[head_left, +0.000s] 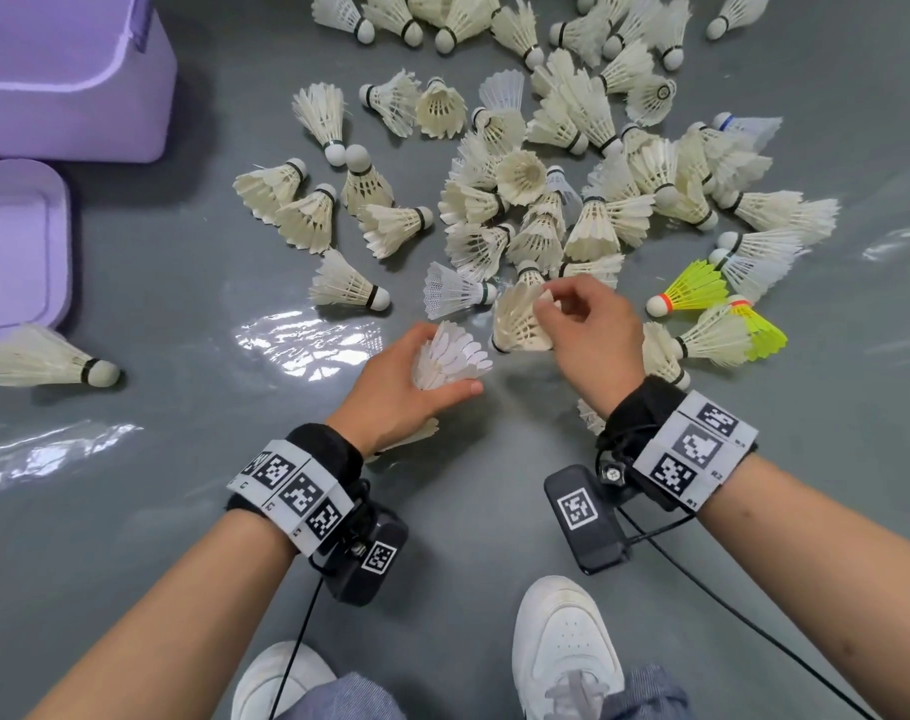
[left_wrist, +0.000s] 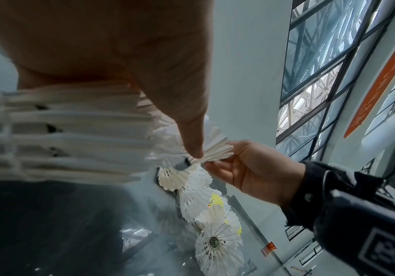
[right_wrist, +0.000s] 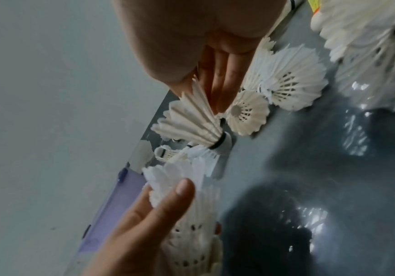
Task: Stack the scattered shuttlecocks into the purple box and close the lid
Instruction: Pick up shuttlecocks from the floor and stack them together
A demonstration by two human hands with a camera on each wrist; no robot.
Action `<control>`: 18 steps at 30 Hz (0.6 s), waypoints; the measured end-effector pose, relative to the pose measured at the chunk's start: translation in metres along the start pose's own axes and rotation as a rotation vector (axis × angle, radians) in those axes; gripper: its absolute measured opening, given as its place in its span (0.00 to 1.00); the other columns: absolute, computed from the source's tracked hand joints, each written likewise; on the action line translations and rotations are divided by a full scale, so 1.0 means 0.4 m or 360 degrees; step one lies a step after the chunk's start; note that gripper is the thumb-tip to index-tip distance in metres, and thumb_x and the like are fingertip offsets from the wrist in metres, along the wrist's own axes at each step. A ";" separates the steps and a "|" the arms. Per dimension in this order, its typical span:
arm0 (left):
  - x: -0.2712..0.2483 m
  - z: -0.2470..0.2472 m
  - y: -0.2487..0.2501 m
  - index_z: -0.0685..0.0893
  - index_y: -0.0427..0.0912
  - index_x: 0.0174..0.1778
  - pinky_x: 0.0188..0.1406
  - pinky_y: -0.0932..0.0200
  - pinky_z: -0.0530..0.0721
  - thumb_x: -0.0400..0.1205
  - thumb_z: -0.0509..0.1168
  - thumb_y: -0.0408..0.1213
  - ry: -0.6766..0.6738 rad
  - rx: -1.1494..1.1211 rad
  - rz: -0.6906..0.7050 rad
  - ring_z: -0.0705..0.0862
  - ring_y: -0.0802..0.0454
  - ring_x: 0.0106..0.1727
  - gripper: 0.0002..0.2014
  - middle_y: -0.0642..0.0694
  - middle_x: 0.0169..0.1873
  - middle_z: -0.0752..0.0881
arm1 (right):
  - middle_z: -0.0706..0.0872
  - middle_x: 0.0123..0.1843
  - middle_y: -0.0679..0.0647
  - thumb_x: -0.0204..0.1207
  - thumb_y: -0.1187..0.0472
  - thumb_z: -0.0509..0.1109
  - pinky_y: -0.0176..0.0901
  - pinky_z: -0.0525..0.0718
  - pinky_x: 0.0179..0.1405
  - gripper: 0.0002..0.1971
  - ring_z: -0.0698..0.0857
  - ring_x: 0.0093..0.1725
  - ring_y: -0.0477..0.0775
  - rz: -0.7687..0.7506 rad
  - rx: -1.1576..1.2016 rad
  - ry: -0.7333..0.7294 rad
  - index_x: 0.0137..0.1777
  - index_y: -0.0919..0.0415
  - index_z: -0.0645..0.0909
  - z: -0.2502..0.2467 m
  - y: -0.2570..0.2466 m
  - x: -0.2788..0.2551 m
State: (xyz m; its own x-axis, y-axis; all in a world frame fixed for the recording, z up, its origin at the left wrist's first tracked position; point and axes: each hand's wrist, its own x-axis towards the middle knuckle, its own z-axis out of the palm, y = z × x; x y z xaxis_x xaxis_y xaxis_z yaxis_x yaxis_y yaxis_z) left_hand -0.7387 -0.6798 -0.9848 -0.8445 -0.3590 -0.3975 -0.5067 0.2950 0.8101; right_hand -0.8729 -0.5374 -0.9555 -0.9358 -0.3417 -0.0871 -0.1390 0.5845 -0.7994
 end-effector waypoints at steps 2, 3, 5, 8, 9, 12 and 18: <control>-0.002 -0.002 -0.002 0.69 0.59 0.69 0.45 0.67 0.74 0.70 0.74 0.58 -0.0001 -0.0011 0.0025 0.79 0.56 0.54 0.33 0.57 0.55 0.79 | 0.82 0.37 0.42 0.76 0.60 0.70 0.35 0.80 0.44 0.03 0.82 0.41 0.44 0.0051 0.0175 0.0043 0.48 0.51 0.82 0.007 -0.019 0.000; -0.004 -0.003 -0.002 0.68 0.62 0.68 0.43 0.69 0.76 0.70 0.74 0.58 -0.0013 -0.0013 0.0049 0.80 0.55 0.54 0.33 0.56 0.56 0.80 | 0.81 0.36 0.42 0.76 0.62 0.70 0.36 0.81 0.43 0.05 0.82 0.39 0.42 0.0079 0.0263 0.0022 0.49 0.52 0.82 0.011 -0.026 -0.001; -0.008 -0.005 0.002 0.66 0.65 0.70 0.42 0.73 0.77 0.70 0.75 0.57 -0.0050 -0.0051 0.0088 0.81 0.56 0.53 0.34 0.55 0.58 0.79 | 0.80 0.31 0.45 0.75 0.67 0.70 0.40 0.86 0.37 0.08 0.82 0.33 0.41 0.0184 0.0452 -0.0140 0.50 0.54 0.82 0.019 -0.035 -0.010; -0.009 -0.005 0.012 0.65 0.68 0.71 0.46 0.79 0.77 0.70 0.76 0.54 -0.0095 -0.0115 0.0142 0.81 0.59 0.56 0.36 0.58 0.59 0.80 | 0.82 0.30 0.50 0.72 0.67 0.72 0.51 0.90 0.36 0.08 0.84 0.34 0.49 0.0215 0.0358 -0.0316 0.46 0.53 0.80 0.041 -0.028 -0.029; -0.008 -0.003 0.014 0.65 0.69 0.71 0.46 0.82 0.75 0.70 0.77 0.53 -0.0109 -0.0129 0.0147 0.81 0.61 0.56 0.36 0.59 0.58 0.81 | 0.84 0.32 0.50 0.70 0.64 0.73 0.52 0.90 0.39 0.07 0.85 0.36 0.50 0.0173 0.0248 -0.0307 0.43 0.51 0.81 0.046 -0.023 -0.035; -0.004 0.002 0.013 0.68 0.63 0.72 0.45 0.84 0.74 0.69 0.78 0.51 -0.0143 -0.0147 0.0131 0.80 0.62 0.56 0.37 0.59 0.58 0.82 | 0.88 0.42 0.47 0.70 0.60 0.74 0.47 0.86 0.52 0.05 0.87 0.44 0.47 0.0081 0.0086 -0.0272 0.41 0.48 0.83 0.053 -0.004 -0.036; 0.009 0.034 0.018 0.72 0.60 0.71 0.54 0.76 0.76 0.74 0.74 0.51 -0.0235 -0.0280 0.0064 0.82 0.67 0.57 0.29 0.60 0.58 0.84 | 0.88 0.47 0.48 0.75 0.55 0.71 0.37 0.78 0.49 0.04 0.84 0.46 0.46 0.0089 0.0002 -0.0331 0.44 0.52 0.88 0.025 0.005 -0.030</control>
State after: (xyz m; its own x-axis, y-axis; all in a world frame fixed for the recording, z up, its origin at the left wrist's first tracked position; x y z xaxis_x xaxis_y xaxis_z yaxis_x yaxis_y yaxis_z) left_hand -0.7478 -0.6669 -0.9865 -0.8862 -0.2126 -0.4116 -0.4449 0.1427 0.8842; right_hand -0.8588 -0.5394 -0.9621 -0.8550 -0.4532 -0.2523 -0.0880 0.6061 -0.7905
